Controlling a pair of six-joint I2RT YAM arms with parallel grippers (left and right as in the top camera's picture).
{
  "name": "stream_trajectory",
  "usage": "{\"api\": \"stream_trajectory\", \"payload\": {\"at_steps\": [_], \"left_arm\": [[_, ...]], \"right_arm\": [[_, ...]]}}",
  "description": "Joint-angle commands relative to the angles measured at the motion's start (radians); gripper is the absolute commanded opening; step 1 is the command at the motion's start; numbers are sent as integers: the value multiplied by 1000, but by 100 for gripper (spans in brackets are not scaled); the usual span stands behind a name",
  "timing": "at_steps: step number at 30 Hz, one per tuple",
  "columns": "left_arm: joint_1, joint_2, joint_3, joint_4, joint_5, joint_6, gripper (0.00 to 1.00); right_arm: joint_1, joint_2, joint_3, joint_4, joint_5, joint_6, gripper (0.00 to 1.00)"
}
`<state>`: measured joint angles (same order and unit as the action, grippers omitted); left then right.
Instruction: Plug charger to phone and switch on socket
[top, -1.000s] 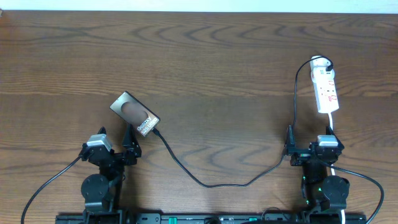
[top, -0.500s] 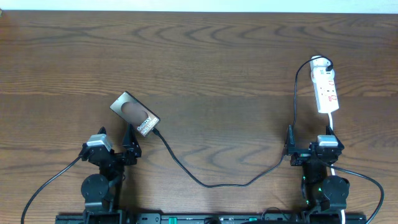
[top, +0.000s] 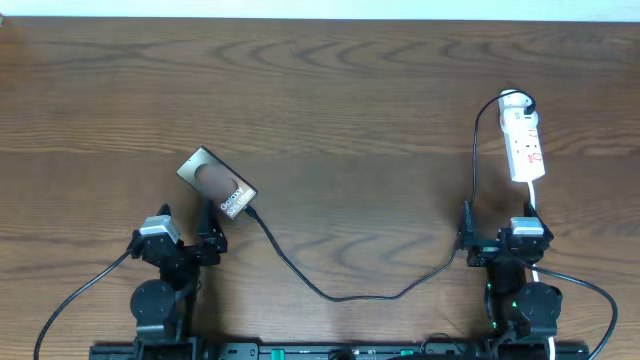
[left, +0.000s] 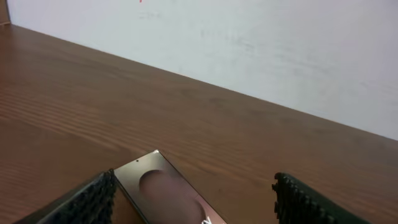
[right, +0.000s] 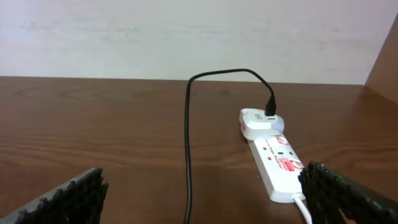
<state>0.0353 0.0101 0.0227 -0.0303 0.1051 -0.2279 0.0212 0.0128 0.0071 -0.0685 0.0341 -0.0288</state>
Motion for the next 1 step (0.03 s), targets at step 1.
{"api": "stream_trajectory", "payload": {"at_steps": [1], "left_arm": [[-4, -7, -18, -32, 6, 14, 79]], "right_arm": [[7, -8, -2, -3, 12, 17, 99]]}}
